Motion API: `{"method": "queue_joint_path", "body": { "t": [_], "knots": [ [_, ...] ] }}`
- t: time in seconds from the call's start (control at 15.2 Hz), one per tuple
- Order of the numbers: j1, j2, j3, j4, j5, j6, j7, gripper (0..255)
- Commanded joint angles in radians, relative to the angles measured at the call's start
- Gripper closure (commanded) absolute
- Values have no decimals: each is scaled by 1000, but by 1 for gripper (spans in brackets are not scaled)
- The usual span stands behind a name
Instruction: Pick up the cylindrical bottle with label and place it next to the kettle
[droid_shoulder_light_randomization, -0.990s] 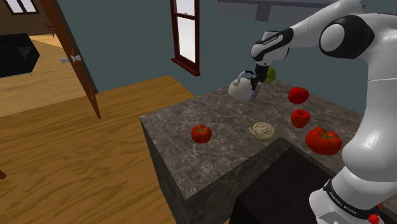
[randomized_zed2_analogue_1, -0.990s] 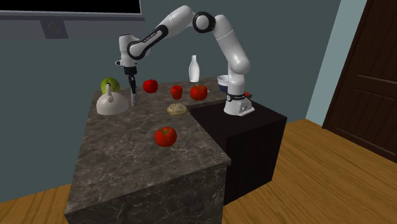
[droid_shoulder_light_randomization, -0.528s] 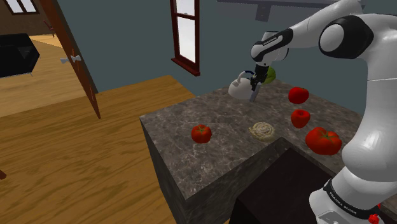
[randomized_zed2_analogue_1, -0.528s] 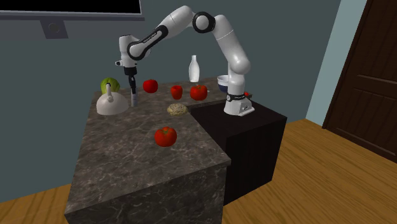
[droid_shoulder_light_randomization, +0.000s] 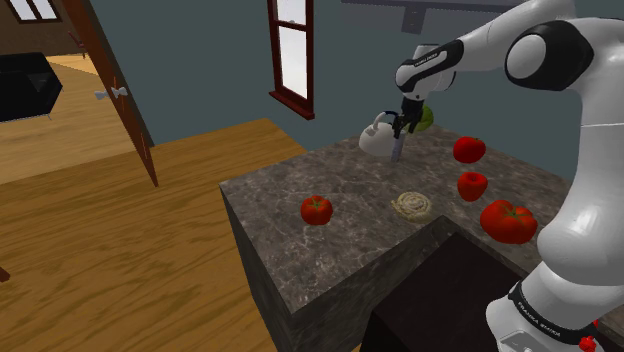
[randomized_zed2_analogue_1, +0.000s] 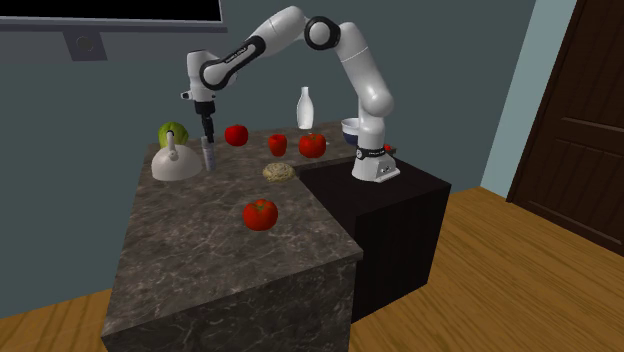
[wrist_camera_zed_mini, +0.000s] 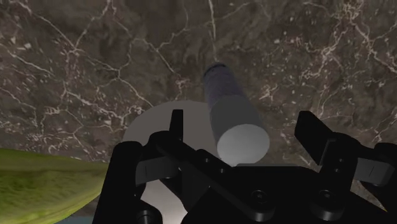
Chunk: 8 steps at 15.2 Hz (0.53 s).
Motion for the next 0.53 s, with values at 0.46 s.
{"method": "queue_joint_path", "body": {
  "t": [0.46],
  "knots": [
    [-2,-31,-2,40,-2,-72,0,0]
  ]
}}
